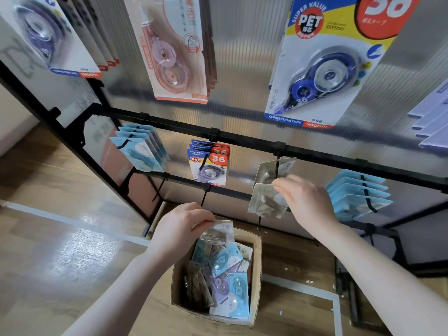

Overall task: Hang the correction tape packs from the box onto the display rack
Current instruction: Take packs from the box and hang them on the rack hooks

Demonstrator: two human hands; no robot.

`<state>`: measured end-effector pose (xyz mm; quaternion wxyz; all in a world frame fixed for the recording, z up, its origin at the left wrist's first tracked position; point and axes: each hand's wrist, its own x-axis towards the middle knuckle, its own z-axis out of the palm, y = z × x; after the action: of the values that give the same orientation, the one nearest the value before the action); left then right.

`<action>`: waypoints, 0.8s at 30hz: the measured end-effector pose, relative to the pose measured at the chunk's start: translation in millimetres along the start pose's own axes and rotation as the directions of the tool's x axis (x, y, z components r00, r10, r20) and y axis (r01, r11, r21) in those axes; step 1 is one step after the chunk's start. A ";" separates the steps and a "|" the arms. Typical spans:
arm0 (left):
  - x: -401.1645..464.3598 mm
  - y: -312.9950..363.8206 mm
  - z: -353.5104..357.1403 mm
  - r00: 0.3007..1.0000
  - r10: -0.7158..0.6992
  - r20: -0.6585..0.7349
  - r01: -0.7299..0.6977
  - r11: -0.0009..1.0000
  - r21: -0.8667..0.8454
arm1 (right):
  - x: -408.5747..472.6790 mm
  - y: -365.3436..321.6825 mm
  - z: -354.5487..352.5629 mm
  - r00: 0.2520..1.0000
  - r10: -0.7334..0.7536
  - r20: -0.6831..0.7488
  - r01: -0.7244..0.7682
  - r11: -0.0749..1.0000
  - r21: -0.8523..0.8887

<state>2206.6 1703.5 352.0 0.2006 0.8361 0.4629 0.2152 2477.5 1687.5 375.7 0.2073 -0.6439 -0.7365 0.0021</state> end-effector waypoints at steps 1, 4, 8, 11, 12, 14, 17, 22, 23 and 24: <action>1.7 -0.5 -0.1 1.000 0.000 0.005 0.000 1.000 0.006 | 0.7 1.0 1.0 1.000 -0.006 0.012 0.006 1.000 -0.003; 5.8 -3.1 0.1 1.000 -0.024 -0.002 0.024 0.999 0.036 | 1.2 4.1 3.2 0.999 -0.009 0.034 0.010 1.000 -0.008; 9.4 -7.9 0.1 0.999 -0.025 -0.033 0.027 0.998 0.060 | 1.5 8.7 4.5 0.999 -0.004 0.032 0.005 0.999 -0.042; 10.6 -10.3 0.3 0.999 -0.016 -0.034 0.018 0.998 0.058 | 4.8 10.9 7.3 0.999 0.000 0.054 0.002 0.999 -0.044; 10.7 -11.0 0.6 0.999 -0.010 -0.034 0.012 0.998 0.063 | 6.4 11.5 8.6 0.998 0.004 0.060 -0.001 0.999 -0.048; 11.1 -12.1 1.5 0.999 0.006 -0.034 -0.003 0.997 0.078 | 10.8 13.1 11.5 0.997 0.025 0.077 -0.020 0.998 -0.059; 11.4 -12.0 2.6 0.999 0.007 -0.038 -0.004 0.997 0.078 | 19.2 16.2 14.0 0.994 0.058 0.088 -0.051 0.996 -0.077; 12.7 -11.3 5.3 0.999 0.005 -0.047 -0.001 0.997 0.076 | 29.7 19.4 14.3 0.997 0.047 0.061 -0.040 0.993 -0.110; 13.5 -11.0 5.6 0.999 0.001 -0.046 0.002 0.997 0.074 | 30.8 19.8 14.2 0.997 0.045 0.066 -0.037 0.992 -0.118; 14.4 -10.2 5.9 0.999 -0.001 -0.044 0.004 0.998 0.070 | 31.9 20.7 14.4 0.996 0.046 0.073 -0.036 0.991 -0.129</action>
<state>2209.7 1720.1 344.2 0.1611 0.8371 0.4756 0.2169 2490.0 1725.1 366.5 0.1375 -0.6703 -0.7290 -0.0162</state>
